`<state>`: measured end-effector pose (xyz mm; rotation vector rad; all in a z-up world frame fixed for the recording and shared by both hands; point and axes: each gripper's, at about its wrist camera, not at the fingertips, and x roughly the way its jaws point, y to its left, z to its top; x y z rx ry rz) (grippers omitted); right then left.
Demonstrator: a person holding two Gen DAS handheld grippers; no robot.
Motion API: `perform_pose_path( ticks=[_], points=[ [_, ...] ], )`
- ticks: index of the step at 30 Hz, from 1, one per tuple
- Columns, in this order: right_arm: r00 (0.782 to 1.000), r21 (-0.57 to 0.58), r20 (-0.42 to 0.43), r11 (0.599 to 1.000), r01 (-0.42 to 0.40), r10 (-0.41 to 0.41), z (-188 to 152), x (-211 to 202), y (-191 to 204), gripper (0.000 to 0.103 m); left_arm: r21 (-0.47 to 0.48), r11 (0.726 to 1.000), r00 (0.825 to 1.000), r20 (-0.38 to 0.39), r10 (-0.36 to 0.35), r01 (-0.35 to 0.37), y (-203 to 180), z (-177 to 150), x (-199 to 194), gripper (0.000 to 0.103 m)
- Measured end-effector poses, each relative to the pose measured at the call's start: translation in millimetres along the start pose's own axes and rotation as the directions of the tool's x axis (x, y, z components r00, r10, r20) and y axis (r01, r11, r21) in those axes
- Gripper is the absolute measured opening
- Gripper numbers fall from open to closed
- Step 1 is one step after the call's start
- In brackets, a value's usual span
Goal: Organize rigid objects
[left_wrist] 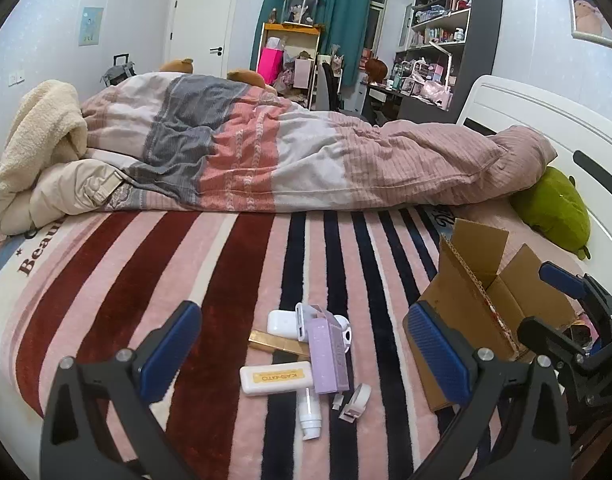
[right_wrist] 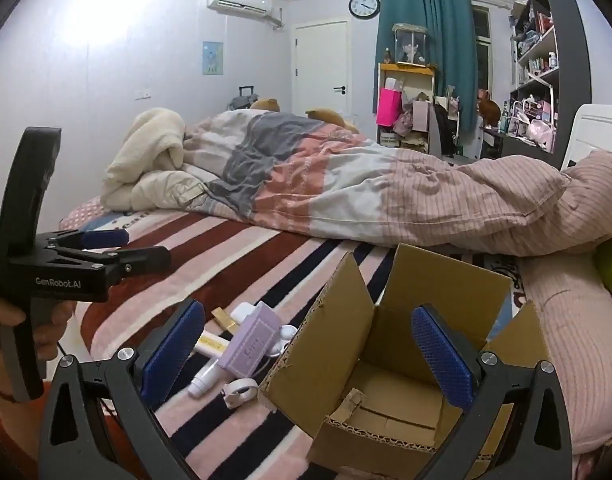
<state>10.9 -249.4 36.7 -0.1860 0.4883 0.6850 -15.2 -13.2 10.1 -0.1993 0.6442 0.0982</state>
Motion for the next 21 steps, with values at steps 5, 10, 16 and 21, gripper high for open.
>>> perform_pose_path(
  ticks=[5, 10, 16, 21],
  points=[
    [1.0, -0.002, 0.002, 1.0, 0.013, -0.013, 0.0, -1.5, 0.2, 0.103, 0.001, 1.0, 1.0, 0.001, 0.002, -0.002, -1.0, -0.5, -1.3, 0.103],
    [1.0, 0.0, 0.001, 1.0, 0.008, -0.008, -0.9, -1.7, -0.2, 0.103, 0.011, 1.0, 1.0, 0.003, 0.012, -0.012, -3.0, -1.4, -4.1, 0.103],
    [1.0, -0.003, 0.001, 1.0, 0.011, -0.011, 0.2, -1.9, 1.5, 0.103, 0.011, 1.0, 1.0, 0.002, 0.019, -0.019, -3.8, -1.9, -4.5, 0.103],
    [1.0, 0.014, 0.003, 1.0, 0.006, -0.006, 0.5, -2.2, 1.2, 0.103, 0.012, 1.0, 1.0, 0.001, 0.017, -0.017, -3.2, -3.0, -6.3, 0.102]
  ],
)
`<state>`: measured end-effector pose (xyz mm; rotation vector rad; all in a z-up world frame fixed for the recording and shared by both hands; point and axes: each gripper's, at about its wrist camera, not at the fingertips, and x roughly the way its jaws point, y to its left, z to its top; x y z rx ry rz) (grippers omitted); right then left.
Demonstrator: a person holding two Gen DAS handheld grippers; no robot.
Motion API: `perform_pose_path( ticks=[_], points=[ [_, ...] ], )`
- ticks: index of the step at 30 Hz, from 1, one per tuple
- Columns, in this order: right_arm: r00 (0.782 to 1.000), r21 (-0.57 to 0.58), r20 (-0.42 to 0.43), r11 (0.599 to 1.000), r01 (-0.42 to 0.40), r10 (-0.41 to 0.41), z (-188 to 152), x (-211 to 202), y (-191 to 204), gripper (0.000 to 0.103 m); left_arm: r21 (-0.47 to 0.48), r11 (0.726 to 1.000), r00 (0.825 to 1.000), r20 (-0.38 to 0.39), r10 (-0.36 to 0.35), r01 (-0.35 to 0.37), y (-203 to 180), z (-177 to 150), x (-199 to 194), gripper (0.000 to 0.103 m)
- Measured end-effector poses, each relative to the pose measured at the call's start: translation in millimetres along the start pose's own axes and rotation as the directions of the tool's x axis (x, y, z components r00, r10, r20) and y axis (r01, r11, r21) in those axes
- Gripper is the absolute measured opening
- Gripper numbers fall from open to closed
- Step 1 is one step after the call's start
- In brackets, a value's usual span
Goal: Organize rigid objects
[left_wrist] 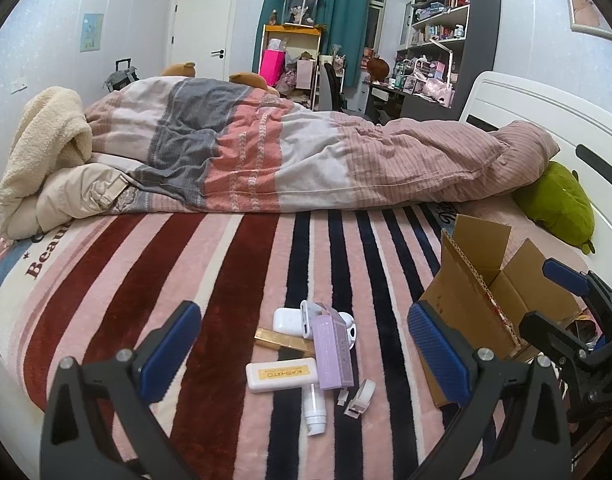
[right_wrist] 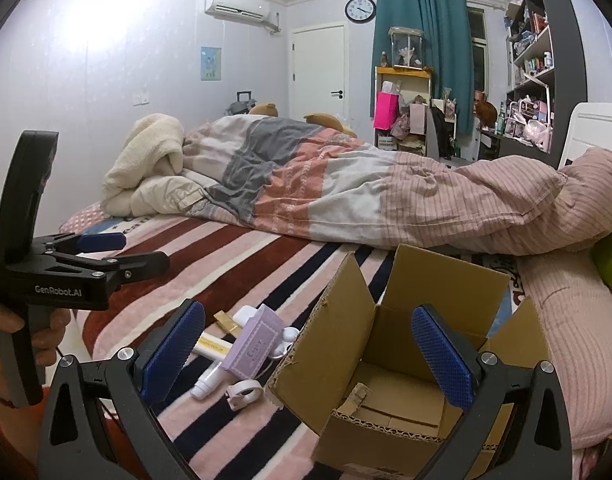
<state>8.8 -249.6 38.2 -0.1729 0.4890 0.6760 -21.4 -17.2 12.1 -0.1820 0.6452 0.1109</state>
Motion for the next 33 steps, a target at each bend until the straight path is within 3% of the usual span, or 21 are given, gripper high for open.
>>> perform_pose_path(
  ticks=[33],
  points=[
    [1.0, 0.002, -0.019, 1.0, -0.006, 0.006, -5.9, 1.3, -2.5, 0.103, 0.011, 1.0, 1.0, 0.0, -0.002, 0.002, -0.1, 2.1, -3.1, 0.103]
  ],
)
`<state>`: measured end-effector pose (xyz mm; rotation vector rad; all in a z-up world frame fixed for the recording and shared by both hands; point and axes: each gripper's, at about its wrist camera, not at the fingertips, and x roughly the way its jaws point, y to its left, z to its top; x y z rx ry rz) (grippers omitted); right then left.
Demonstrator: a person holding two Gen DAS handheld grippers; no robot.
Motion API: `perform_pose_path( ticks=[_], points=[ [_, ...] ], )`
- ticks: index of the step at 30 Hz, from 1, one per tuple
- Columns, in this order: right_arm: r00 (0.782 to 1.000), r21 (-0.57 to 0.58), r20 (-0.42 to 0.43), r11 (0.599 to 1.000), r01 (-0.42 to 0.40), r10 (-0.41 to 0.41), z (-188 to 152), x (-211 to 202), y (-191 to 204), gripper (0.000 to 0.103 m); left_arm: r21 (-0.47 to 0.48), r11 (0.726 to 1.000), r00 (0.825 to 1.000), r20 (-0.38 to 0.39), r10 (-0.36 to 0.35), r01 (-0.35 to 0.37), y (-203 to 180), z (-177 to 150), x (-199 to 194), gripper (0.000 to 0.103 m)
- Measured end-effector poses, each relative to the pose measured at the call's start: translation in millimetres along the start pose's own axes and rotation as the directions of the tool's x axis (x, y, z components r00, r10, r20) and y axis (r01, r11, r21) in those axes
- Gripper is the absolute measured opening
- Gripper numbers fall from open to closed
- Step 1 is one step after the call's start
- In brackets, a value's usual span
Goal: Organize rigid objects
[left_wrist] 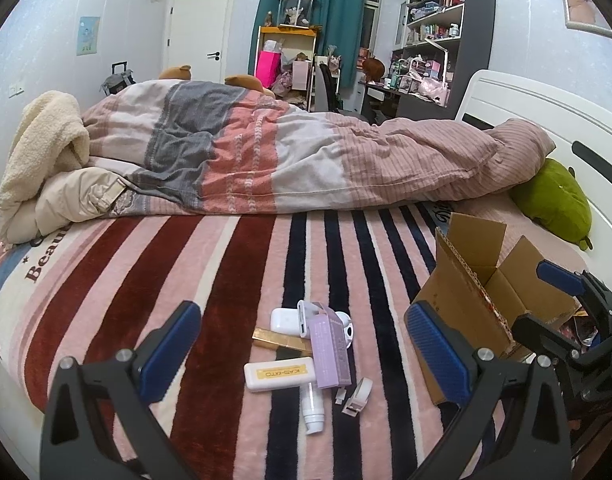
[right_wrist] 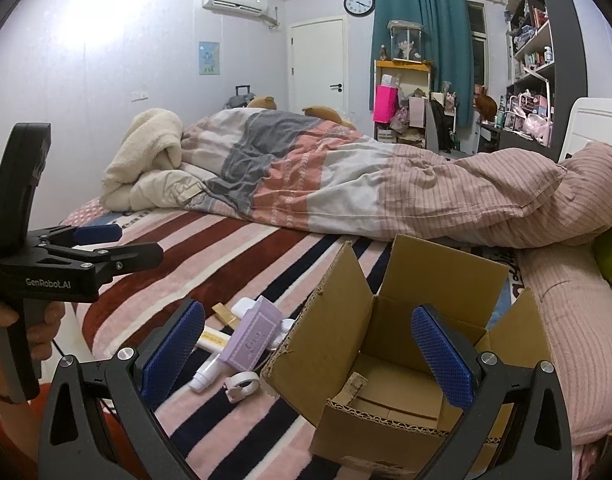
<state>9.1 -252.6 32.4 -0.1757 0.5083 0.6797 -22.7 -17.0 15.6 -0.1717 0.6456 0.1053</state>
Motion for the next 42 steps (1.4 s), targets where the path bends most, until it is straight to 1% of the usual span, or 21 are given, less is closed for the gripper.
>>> perform_pose_path(
  ticks=[5, 9, 10, 13, 14, 16, 18, 19, 21, 22, 24, 26, 28, 29, 32, 35, 36, 38, 39, 41, 42],
  points=[
    [1.0, -0.012, 0.012, 1.0, 0.008, -0.008, -1, -2, 4, 0.103, 0.025, 1.0, 1.0, 0.004, -0.008, 0.008, -3, -2, 0, 0.102],
    [1.0, -0.035, 0.018, 0.999, 0.022, -0.022, 1, -3, 12, 0.103, 0.035, 0.999, 1.0, 0.004, -0.028, 0.028, 3, -3, 0, 0.103],
    [1.0, -0.04, 0.023, 0.999, 0.022, -0.021, 1, -3, 14, 0.099, 0.034, 0.998, 0.999, 0.004, -0.044, 0.044, 8, -3, 1, 0.103],
    [1.0, -0.088, 0.027, 0.996, 0.01, -0.008, 1, 0, 31, 0.082, 0.026, 0.996, 0.996, 0.013, -0.083, 0.083, 24, -4, 5, 0.103],
    [1.0, -0.115, 0.026, 0.993, -0.006, 0.009, 0, 4, 41, 0.076, 0.025, 0.996, 0.996, 0.016, -0.088, 0.087, 29, -5, 7, 0.103],
    [0.998, -0.144, 0.006, 0.988, -0.056, 0.057, -4, 11, 56, 0.069, 0.019, 0.994, 0.994, 0.014, -0.106, 0.105, 45, -9, 16, 0.102],
    [0.991, -0.15, -0.048, 0.98, -0.13, 0.124, -13, 28, 73, 0.065, 0.017, 0.994, 0.994, 0.011, -0.111, 0.111, 57, -13, 24, 0.102],
    [0.983, -0.151, -0.089, 0.973, -0.173, 0.161, -20, 38, 83, 0.063, 0.014, 0.995, 0.995, 0.003, -0.102, 0.102, 65, -16, 30, 0.102],
    [0.975, -0.185, -0.136, 0.962, -0.201, 0.177, -33, 52, 99, 0.057, 0.005, 0.996, 0.996, -0.022, -0.09, 0.091, 77, -22, 41, 0.102],
    [0.976, -0.22, -0.152, 0.957, -0.188, 0.157, -40, 59, 108, 0.057, 0.0, 0.996, 0.995, -0.034, -0.09, 0.09, 80, -25, 45, 0.102],
    [0.982, -0.282, -0.154, 0.947, -0.152, 0.111, -51, 67, 123, 0.057, -0.012, 0.995, 0.993, -0.059, -0.101, 0.1, 89, -32, 54, 0.102],
    [0.981, -0.309, -0.172, 0.941, -0.139, 0.089, -56, 75, 130, 0.057, -0.028, 0.994, 0.991, -0.073, -0.112, 0.11, 94, -35, 59, 0.102],
    [0.99, -0.363, -0.14, 0.929, -0.075, 0.025, -56, 75, 137, 0.057, -0.04, 0.992, 0.989, -0.08, -0.126, 0.123, 98, -38, 63, 0.102],
    [0.99, -0.376, -0.138, 0.924, -0.067, 0.016, -56, 75, 139, 0.057, -0.044, 0.991, 0.988, -0.079, -0.13, 0.127, 99, -40, 63, 0.102],
    [0.987, -0.359, -0.156, 0.93, -0.077, 0.022, -53, 76, 137, 0.057, -0.047, 0.99, 0.987, -0.08, -0.139, 0.136, 101, -41, 62, 0.102],
    [0.98, -0.37, -0.201, 0.926, -0.072, -0.004, -58, 87, 139, 0.057, -0.037, 0.991, 0.988, -0.089, -0.129, 0.126, 101, -43, 63, 0.102],
    [0.979, -0.372, -0.204, 0.925, -0.073, -0.005, -60, 87, 140, 0.057, -0.041, 0.991, 0.987, -0.093, -0.129, 0.126, 102, -43, 64, 0.102],
    [0.984, -0.386, -0.176, 0.92, -0.069, -0.001, -60, 83, 146, 0.057, -0.049, 0.99, 0.986, -0.097, -0.136, 0.132, 104, -44, 66, 0.102],
    [0.981, -0.376, -0.193, 0.923, -0.081, 0.008, -59, 85, 146, 0.057, -0.051, 0.989, 0.985, -0.098, -0.141, 0.136, 105, -44, 66, 0.102],
    [0.963, -0.311, -0.268, 0.943, -0.121, 0.035, -62, 98, 139, 0.057, -0.053, 0.989, 0.985, -0.096, -0.141, 0.136, 106, -45, 64, 0.102],
    [0.957, -0.29, -0.288, 0.95, -0.118, 0.03, -65, 104, 136, 0.057, -0.053, 0.989, 0.986, -0.094, -0.139, 0.135, 107, -45, 63, 0.102]
  ],
)
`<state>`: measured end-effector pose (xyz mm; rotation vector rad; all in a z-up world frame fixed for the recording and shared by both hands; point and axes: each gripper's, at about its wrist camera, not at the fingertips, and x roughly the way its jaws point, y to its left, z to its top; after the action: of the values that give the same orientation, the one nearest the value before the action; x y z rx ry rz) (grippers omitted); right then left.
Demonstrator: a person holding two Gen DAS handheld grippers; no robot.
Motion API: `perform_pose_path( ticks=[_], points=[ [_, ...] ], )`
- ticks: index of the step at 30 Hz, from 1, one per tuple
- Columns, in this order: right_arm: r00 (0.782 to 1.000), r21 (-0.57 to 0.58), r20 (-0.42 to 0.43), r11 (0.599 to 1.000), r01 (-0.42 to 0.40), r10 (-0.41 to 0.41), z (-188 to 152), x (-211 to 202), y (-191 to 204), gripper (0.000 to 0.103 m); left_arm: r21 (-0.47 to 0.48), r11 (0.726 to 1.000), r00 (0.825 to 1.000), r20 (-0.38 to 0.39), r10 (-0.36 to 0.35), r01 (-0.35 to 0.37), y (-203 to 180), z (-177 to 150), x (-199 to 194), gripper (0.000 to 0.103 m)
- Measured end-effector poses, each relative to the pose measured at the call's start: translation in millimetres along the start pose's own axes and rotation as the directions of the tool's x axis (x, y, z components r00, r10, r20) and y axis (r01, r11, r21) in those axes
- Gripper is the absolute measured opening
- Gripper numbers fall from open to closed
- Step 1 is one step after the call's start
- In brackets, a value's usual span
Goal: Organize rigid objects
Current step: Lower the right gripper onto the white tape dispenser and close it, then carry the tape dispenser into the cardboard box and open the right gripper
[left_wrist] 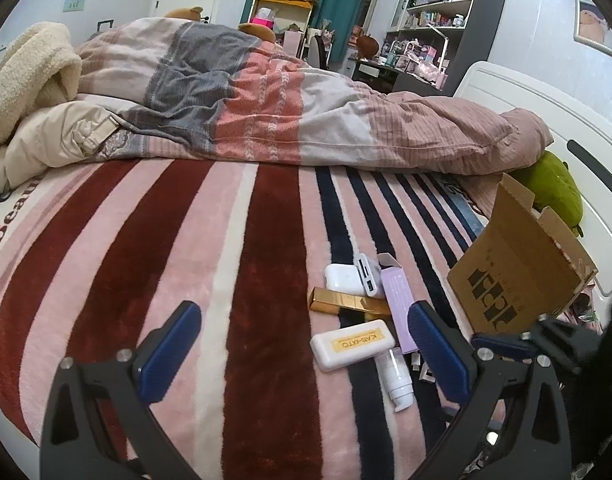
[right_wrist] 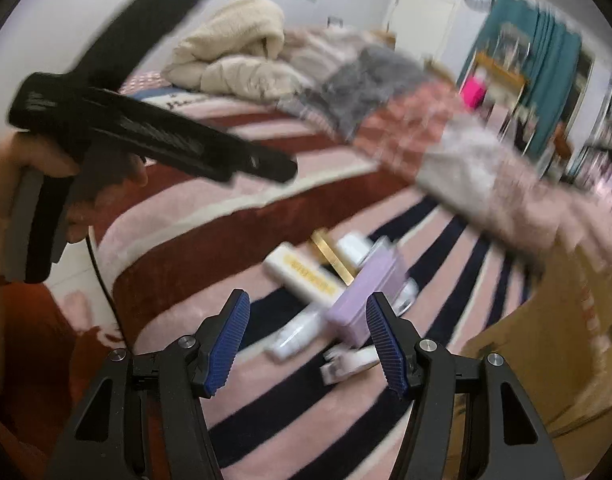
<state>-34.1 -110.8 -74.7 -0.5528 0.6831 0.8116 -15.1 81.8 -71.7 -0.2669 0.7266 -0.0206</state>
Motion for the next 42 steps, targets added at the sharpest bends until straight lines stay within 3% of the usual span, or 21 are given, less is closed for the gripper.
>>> perform_pose_path(
  ticks=[4, 9, 11, 14, 19, 21, 25, 31, 34, 37, 40, 42],
  points=[
    [0.993, 0.052, -0.086, 0.995, 0.083, -0.079, -16, 29, -16, 0.057, -0.009, 1.0, 1.0, 0.006, -0.002, 0.002, 3, 0, -2, 0.102],
    [0.99, 0.076, -0.115, 0.993, 0.086, -0.077, -27, 42, -32, 0.057, -0.016, 1.0, 1.0, 0.009, 0.011, -0.01, 4, 0, -3, 0.102],
    [0.99, 0.093, -0.125, 0.993, 0.079, -0.067, -29, 45, -37, 0.035, -0.017, 1.0, 1.0, 0.011, 0.011, -0.011, 4, 0, -3, 0.102],
    [0.989, 0.111, -0.136, 0.991, 0.069, -0.054, -32, 39, -39, 0.034, -0.018, 1.0, 1.0, 0.01, 0.011, -0.011, 5, 0, -4, 0.102],
    [0.965, 0.093, -0.254, 0.991, 0.094, -0.067, -49, 36, -35, 0.035, -0.016, 1.0, 1.0, 0.005, 0.023, -0.023, 3, -1, -5, 0.102],
    [0.968, 0.112, -0.243, 0.99, 0.084, -0.055, -58, 33, -38, 0.036, -0.015, 1.0, 1.0, 0.007, 0.019, -0.019, 3, -1, -5, 0.102],
    [0.976, 0.166, -0.212, 0.983, 0.082, -0.046, -60, 33, -41, 0.062, -0.009, 1.0, 1.0, -0.001, 0.018, -0.018, 0, -3, -4, 0.102],
    [0.984, 0.161, -0.168, 0.983, 0.088, -0.06, -61, 35, -35, 0.062, -0.002, 0.999, 0.999, -0.016, 0.042, -0.042, -1, -5, -2, 0.102],
    [0.984, 0.164, -0.157, 0.98, 0.112, -0.086, -61, 36, -39, 0.061, -0.021, 1.0, 1.0, -0.025, -0.015, 0.014, -1, -2, -1, 0.102],
    [0.985, 0.199, -0.164, 0.977, 0.082, -0.05, -64, 42, -43, 0.043, 0.002, 0.999, 0.998, -0.057, -0.04, 0.04, -10, 1, 3, 0.102],
    [0.988, 0.189, -0.147, 0.979, 0.08, -0.052, -65, 36, -41, 0.042, 0.068, 0.997, 0.994, -0.104, -0.034, 0.041, -28, -1, 5, 0.101],
    [0.995, 0.174, -0.096, 0.983, 0.053, -0.037, -60, 23, -38, 0.042, 0.085, 0.993, 0.989, -0.13, -0.071, 0.082, -39, -3, 3, 0.099]
  ],
)
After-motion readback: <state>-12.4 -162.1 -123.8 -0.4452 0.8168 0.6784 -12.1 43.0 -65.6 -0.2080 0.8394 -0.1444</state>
